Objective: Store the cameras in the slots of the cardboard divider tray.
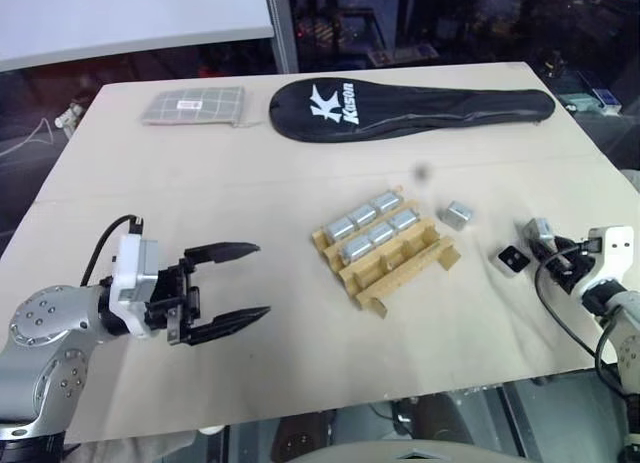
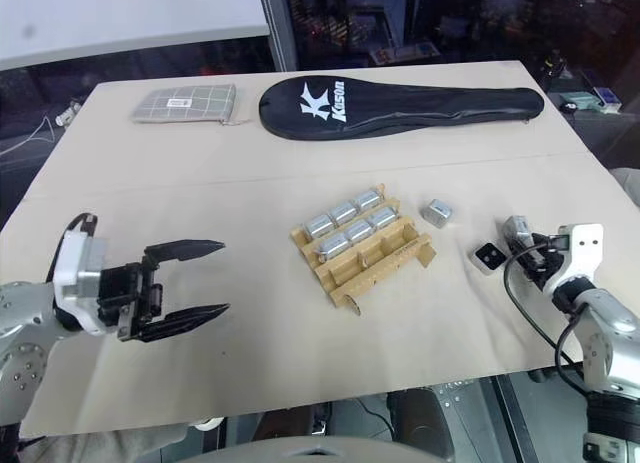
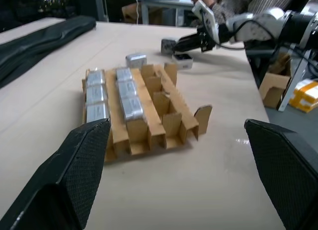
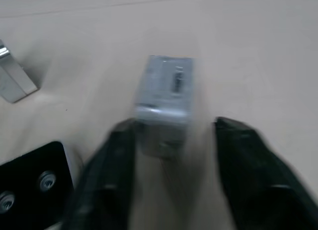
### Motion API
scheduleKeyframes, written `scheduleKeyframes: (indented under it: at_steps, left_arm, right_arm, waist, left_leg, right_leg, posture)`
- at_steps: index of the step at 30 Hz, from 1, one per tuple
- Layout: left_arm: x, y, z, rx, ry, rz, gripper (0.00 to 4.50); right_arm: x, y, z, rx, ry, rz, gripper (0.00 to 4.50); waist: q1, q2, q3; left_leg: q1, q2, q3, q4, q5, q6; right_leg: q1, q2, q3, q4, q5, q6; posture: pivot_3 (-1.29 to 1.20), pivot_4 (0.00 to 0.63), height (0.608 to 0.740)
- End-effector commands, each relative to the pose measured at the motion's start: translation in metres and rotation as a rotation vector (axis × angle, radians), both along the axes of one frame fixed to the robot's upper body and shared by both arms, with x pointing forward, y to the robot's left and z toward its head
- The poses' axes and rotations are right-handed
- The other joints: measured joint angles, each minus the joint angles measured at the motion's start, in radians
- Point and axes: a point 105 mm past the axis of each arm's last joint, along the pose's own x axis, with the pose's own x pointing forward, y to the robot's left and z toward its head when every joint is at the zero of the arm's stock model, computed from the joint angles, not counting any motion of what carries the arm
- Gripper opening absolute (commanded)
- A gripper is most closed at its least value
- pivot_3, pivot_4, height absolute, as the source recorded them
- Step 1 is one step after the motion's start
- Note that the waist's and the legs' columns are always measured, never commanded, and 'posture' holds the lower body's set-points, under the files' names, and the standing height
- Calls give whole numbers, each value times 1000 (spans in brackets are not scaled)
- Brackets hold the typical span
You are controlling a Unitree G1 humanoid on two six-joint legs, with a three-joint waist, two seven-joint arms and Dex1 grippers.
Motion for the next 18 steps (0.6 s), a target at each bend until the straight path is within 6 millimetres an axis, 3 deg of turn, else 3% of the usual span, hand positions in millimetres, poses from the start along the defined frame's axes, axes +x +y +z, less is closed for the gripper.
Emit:
scheduleKeyframes:
  at_steps: [1,5,8,12,15,18]
  left_arm:
    - [-6,1,8,16,-19,-23,4500]
    - [-6,3,8,17,-12,-28,4500]
    - [-6,3,7,24,-2,-36,4500]
    - [-3,4,6,31,3,-39,4500]
    - [-1,4,6,39,7,-50,4500]
    - [-1,6,6,54,3,-56,4500]
  right_arm:
    - [2,0,12,-14,-57,9,581]
    - [2,5,23,-36,-117,48,583]
    - [-1,23,42,-85,-187,177,583]
    - [-4,65,74,-145,-285,445,583]
    - [-12,115,98,-205,-365,786,583]
    - [-21,156,105,-277,-391,1108,583]
  waist:
    - [0,0,0]
    - [0,0,0]
    - [0,1,0]
    - [-2,2,1]
    - [-5,2,2]
    - [-4,2,3]
  left_leg:
    - [0,0,0,0,0,0]
    - [0,0,0,0,0,0]
    - [0,0,0,0,0,0]
    - [0,0,0,0,0,0]
    - [1,0,0,0,0,0]
    - [1,1,-1,0,0,0]
  right_leg:
    - [0,0,0,0,0,0]
    - [0,0,0,0,0,0]
    - [0,0,0,0,0,0]
    - [0,0,0,0,0,0]
    - [0,0,0,0,0,0]
    - [0,1,0,0,0,0]
  posture:
    - [0,150,740]
    - [0,150,740]
    - [0,150,740]
    - [0,150,740]
    - [0,150,740]
    - [0,150,740]
